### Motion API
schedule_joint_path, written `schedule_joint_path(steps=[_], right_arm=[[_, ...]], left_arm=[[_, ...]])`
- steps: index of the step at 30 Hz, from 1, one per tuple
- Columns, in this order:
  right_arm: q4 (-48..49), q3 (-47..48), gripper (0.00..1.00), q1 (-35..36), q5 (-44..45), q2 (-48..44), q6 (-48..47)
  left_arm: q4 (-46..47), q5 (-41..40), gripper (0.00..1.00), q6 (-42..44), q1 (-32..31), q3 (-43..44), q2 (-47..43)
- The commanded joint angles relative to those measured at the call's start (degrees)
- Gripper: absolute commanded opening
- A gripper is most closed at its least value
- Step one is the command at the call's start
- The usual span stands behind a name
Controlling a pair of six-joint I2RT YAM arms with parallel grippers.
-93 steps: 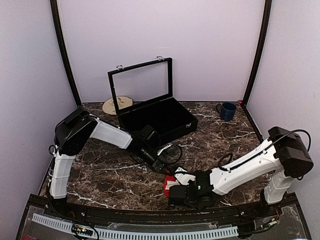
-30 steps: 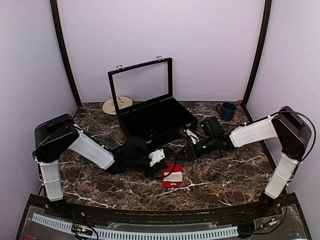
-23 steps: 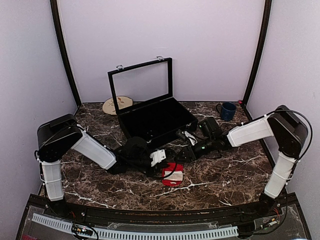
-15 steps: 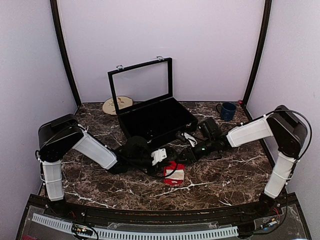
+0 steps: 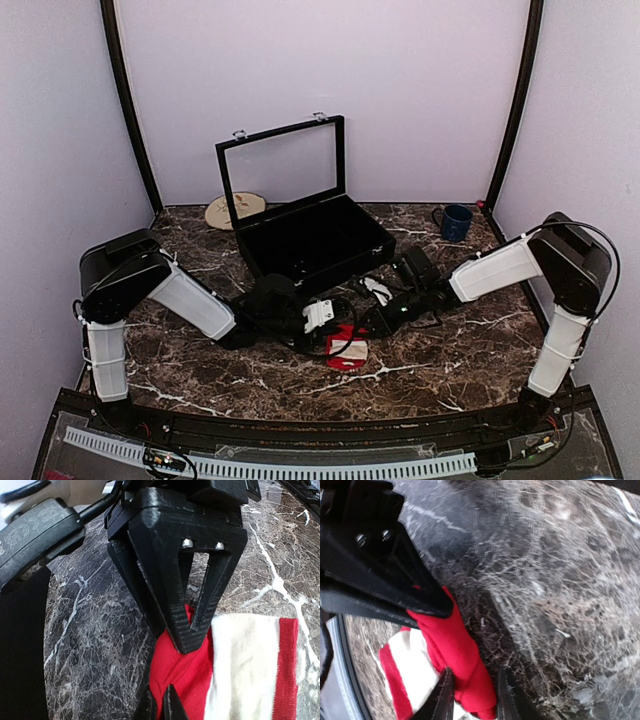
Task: Roll the socks
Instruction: Roll the sock at the center of the board.
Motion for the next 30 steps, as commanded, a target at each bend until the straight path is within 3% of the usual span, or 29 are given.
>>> schedule_joint_path(steps=[1,7,11,15,21,30], right_arm=[[0.02,-0.48,0.16,0.99,0.99,-0.50,-0.92],[-0.33,-0.27,0.00,2.05,2.33,-0.14,-1.38],[-0.69,-0.76,0.00,3.01,5.90,-1.35,-2.16],[-0.25,-1.96,0.00,4.14,11.07,-3.44,-2.71],[-0.44,-2.67,0.00,6.15,19.19,-6.11,-4.00],[0.67,-3.39,0.00,11.84,31.31,-7.18,-5.65]], left_arm=[[1.71,-0.14,0.00,0.22,-0.12,1.02,0.17],[1.79,-0.09,0.00,-0.45,-0.12,1.19,0.44],[1.92,-1.61,0.01,-2.37,-0.12,0.95,0.40],[1.12,-4.05,0.28,-5.76,-0.12,0.39,-0.80],[-2.52,-5.03,0.49,-10.78,0.28,-1.07,-5.92],[-13.92,3.42,0.47,-20.10,2.97,2.00,-11.23]])
